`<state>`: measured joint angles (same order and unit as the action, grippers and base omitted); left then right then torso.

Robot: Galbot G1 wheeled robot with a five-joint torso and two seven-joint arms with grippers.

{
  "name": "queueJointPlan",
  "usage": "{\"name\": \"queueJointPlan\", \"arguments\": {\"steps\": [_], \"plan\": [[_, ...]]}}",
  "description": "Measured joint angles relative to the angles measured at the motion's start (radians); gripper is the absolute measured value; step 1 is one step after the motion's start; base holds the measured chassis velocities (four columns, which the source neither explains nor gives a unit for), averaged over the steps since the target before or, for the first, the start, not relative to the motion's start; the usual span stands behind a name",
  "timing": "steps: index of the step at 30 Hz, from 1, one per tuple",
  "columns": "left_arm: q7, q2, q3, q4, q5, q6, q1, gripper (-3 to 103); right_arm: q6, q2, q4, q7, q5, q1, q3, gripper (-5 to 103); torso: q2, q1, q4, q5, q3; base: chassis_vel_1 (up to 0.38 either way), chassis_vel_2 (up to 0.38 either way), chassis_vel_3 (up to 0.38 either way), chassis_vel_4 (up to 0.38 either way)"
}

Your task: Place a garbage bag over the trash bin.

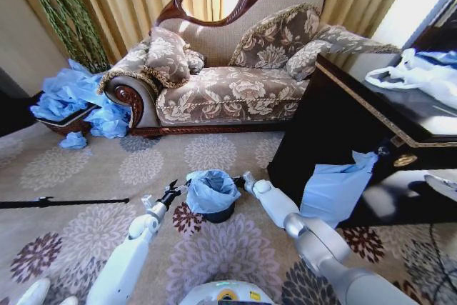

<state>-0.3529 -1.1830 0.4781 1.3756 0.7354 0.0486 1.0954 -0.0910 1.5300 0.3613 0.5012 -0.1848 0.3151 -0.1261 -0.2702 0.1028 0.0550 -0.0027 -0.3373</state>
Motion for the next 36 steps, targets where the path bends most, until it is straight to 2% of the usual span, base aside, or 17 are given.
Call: {"name": "queueJointPlan", "arguments": {"steps": [3,4,5,9,11,14,15,17,18,21,23,26,27,30,32,35,36], "plan": [[-0.001,0.001,0.000,0.002,0.000,0.000,0.001,100,0.004,-0.003,0.027,-0.028,-0.016,0.007,-0.022,-2,0.000,0.000,-0.0001,0.0001,0.000,0.000,0.000,0.000,0.000],[-0.003,0.002,0.001,0.005,0.000,0.000,0.003,100,0.018,-0.016,0.072,-0.090,-0.063,0.016,-0.067,3,0.000,0.000,-0.0004,0.0003,0.000,0.000,0.000,0.000,0.000],[-0.003,0.002,0.001,0.005,0.000,0.000,0.003,100,0.018,-0.016,0.072,-0.090,-0.063,0.016,-0.067,3,0.000,0.000,-0.0004,0.0003,0.000,0.000,0.000,0.000,0.000],[-0.006,0.006,0.001,0.008,-0.001,0.000,0.006,100,0.042,-0.047,0.171,-0.210,-0.147,0.035,-0.119,25,0.000,0.000,-0.0003,0.0000,0.000,0.000,0.000,0.000,0.000],[-0.007,0.008,0.001,0.010,-0.001,0.000,0.006,100,0.044,-0.056,0.190,-0.229,-0.161,0.039,-0.120,25,0.000,0.000,-0.0003,0.0000,0.000,0.000,0.000,0.000,0.000],[-0.015,0.012,0.001,0.013,0.003,0.000,0.007,100,0.062,-0.097,0.258,-0.266,-0.214,0.051,-0.126,41,0.000,0.000,-0.0004,0.0003,0.000,0.000,0.000,0.000,0.000],[-0.015,0.012,0.001,0.013,0.003,0.000,0.007,100,0.062,-0.097,0.258,-0.266,-0.214,0.051,-0.126,41,0.000,0.000,-0.0004,0.0003,0.000,0.000,0.000,0.000,0.000],[-0.019,0.012,0.001,0.014,0.003,0.001,0.008,100,0.079,-0.131,0.309,-0.287,-0.264,0.060,-0.140,52,0.000,0.000,-0.0001,0.0001,0.000,0.000,0.000,0.000,0.000],[-0.019,0.012,0.001,0.014,0.003,0.001,0.008,100,0.079,-0.131,0.309,-0.287,-0.264,0.060,-0.140,52,0.000,0.000,-0.0001,0.0001,0.000,0.000,0.000,0.000,0.000],[-0.020,0.007,0.000,0.022,0.001,0.004,0.014,100,0.094,-0.168,0.360,-0.298,-0.307,0.083,-0.170,68,0.000,0.000,-0.0001,0.0001,0.000,0.000,0.000,0.000,0.000],[-0.021,0.006,0.000,0.025,0.001,0.006,0.016,100,0.094,-0.169,0.361,-0.300,-0.307,0.087,-0.170,68,0.000,0.000,0.0000,0.0001,0.000,0.000,0.000,0.000,0.000],[-0.021,0.006,0.000,0.031,0.000,0.008,0.018,100,0.093,-0.186,0.377,-0.305,-0.316,0.090,-0.166,84,0.000,0.000,-0.0005,0.0002,0.000,0.000,0.000,0.000,0.000],[-0.021,0.006,0.000,0.031,0.000,0.008,0.018,100,0.093,-0.186,0.377,-0.305,-0.316,0.090,-0.166,84,0.000,0.000,-0.0005,0.0002,0.000,0.000,0.000,0.000,0.000],[-0.021,0.010,0.005,0.024,0.002,0.008,0.018,100,0.093,-0.231,0.428,-0.305,-0.355,0.091,-0.174,98,0.000,0.000,0.0001,0.0001,0.000,0.000,0.000,0.000,0.000],[-0.021,0.011,0.006,0.022,0.002,0.008,0.018,100,0.093,-0.242,0.447,-0.309,-0.371,0.095,-0.174,100,0.000,0.000,0.0002,0.0001,0.000,0.000,0.000,0.000,0.000],[-0.025,0.008,0.011,0.013,-0.003,0.005,0.021,100,0.099,-0.310,0.590,-0.340,-0.471,0.136,-0.178,100,0.000,0.000,-0.0001,0.0001,0.000,0.000,0.000,0.000,0.000],[-0.025,0.008,0.011,0.013,-0.003,0.005,0.021,100,0.099,-0.310,0.590,-0.340,-0.471,0.136,-0.178,100,0.000,0.000,-0.0001,0.0001,0.000,0.000,0.000,0.000,0.000]]}}
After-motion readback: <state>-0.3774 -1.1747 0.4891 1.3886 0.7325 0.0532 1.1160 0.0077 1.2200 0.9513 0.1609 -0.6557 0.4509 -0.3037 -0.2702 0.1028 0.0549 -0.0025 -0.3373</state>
